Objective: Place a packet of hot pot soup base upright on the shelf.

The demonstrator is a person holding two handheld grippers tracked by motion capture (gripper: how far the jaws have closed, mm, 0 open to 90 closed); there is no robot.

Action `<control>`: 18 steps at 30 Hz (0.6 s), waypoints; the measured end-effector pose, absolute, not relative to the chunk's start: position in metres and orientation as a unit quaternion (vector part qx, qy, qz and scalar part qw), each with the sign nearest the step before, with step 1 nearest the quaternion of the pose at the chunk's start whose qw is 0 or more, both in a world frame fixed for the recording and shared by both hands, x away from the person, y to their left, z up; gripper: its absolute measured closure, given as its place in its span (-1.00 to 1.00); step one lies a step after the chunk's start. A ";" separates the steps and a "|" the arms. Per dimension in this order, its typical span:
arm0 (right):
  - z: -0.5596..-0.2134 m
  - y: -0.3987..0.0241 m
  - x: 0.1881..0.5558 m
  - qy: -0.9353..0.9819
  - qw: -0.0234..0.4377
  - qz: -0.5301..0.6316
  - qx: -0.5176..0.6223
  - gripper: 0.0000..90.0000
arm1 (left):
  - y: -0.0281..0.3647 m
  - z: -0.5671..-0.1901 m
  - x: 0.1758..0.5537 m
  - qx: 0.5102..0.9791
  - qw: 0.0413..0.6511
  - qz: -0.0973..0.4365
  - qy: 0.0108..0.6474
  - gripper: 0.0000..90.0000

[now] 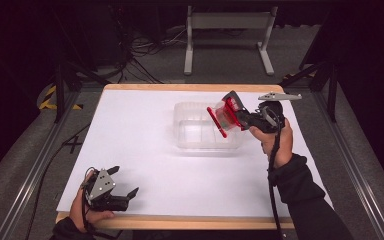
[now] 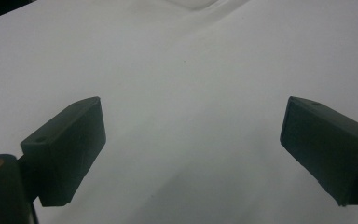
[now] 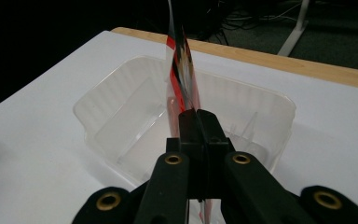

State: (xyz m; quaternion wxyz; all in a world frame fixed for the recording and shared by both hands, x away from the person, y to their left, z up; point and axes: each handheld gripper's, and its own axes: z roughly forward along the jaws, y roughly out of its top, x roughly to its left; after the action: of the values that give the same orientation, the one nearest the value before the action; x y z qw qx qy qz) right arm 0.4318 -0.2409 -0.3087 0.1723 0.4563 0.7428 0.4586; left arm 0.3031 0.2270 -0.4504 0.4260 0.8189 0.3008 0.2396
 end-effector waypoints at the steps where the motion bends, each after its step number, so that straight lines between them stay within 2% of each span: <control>1: -0.311 -0.241 0.434 0.742 0.170 0.457 0.459 1.00 | 0.227 -0.450 0.303 0.818 0.427 0.240 0.301 -0.83; 18: -0.336 -0.230 0.453 0.757 0.170 0.417 0.472 0.97 | 0.228 -0.451 0.302 0.816 0.429 0.240 0.304 -0.83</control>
State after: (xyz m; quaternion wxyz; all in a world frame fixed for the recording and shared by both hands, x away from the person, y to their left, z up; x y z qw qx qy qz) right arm 0.4528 -0.2300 -0.3360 0.1703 0.4723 0.7574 0.4175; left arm 0.3021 0.2277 -0.4508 0.4293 0.8159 0.3041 0.2398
